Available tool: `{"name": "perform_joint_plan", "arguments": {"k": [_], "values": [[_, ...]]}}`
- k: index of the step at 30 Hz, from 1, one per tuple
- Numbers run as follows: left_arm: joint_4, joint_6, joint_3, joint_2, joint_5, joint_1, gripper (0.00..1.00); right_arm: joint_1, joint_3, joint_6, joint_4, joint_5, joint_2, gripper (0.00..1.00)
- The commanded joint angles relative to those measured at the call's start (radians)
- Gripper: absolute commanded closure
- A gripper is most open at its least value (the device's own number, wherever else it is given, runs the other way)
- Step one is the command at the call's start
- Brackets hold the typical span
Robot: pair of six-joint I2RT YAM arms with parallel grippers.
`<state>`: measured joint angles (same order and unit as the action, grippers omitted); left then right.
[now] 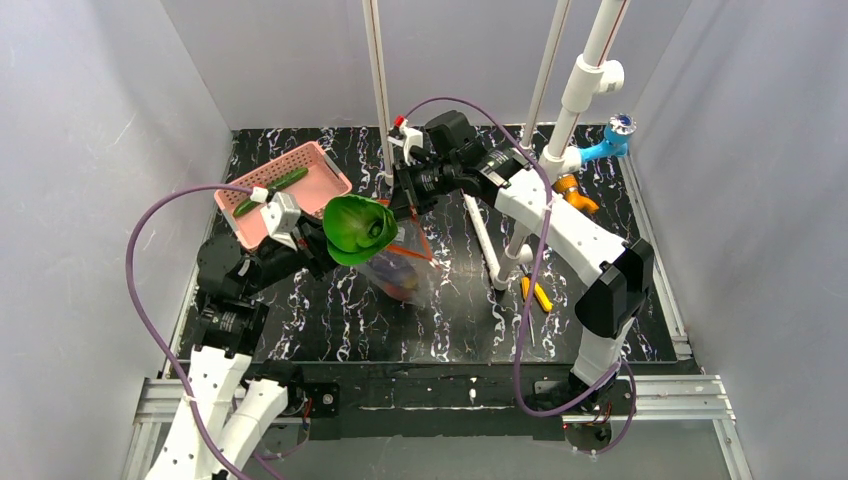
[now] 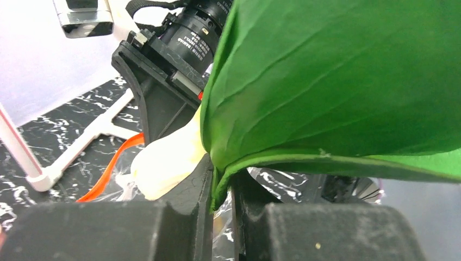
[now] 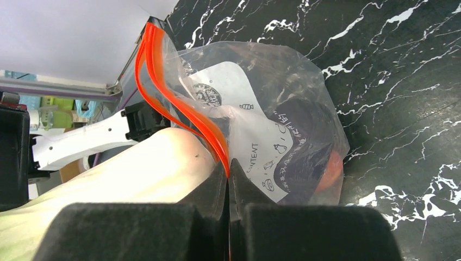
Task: Place the food in the zip-top bag and seal the zipper
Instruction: Place the fake vegetable in the zipper food storage bag.
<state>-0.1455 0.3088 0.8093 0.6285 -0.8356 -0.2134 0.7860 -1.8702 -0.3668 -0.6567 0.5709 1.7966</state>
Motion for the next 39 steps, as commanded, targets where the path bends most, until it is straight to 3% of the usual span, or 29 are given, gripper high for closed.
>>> {"name": "perform_joint_plan", "arguments": {"k": [1,9,26,32,35,39], "values": [[0.128,-0.233,-0.038,-0.008,0.105,0.005,1.0,0.007,-0.032,-0.018,0.036,0.093,-0.032,0.99],[0.167,-0.26,-0.062,-0.004,0.23,0.005,1.0,0.007,-0.031,-0.027,0.039,0.111,-0.036,0.99],[0.393,-0.219,-0.019,-0.176,0.281,0.005,1.0,0.007,-0.024,-0.029,0.046,0.091,-0.043,0.99],[0.294,-0.154,-0.026,-0.106,0.314,0.005,1.0,0.014,-0.033,-0.032,0.048,0.108,-0.035,0.99],[0.214,-0.032,0.0,-0.041,0.256,0.005,1.0,0.016,-0.036,-0.018,0.045,0.13,-0.024,0.99],[-0.174,0.158,-0.072,-0.024,0.14,0.004,1.0,0.023,-0.049,-0.015,0.055,0.162,-0.013,0.99]]}}
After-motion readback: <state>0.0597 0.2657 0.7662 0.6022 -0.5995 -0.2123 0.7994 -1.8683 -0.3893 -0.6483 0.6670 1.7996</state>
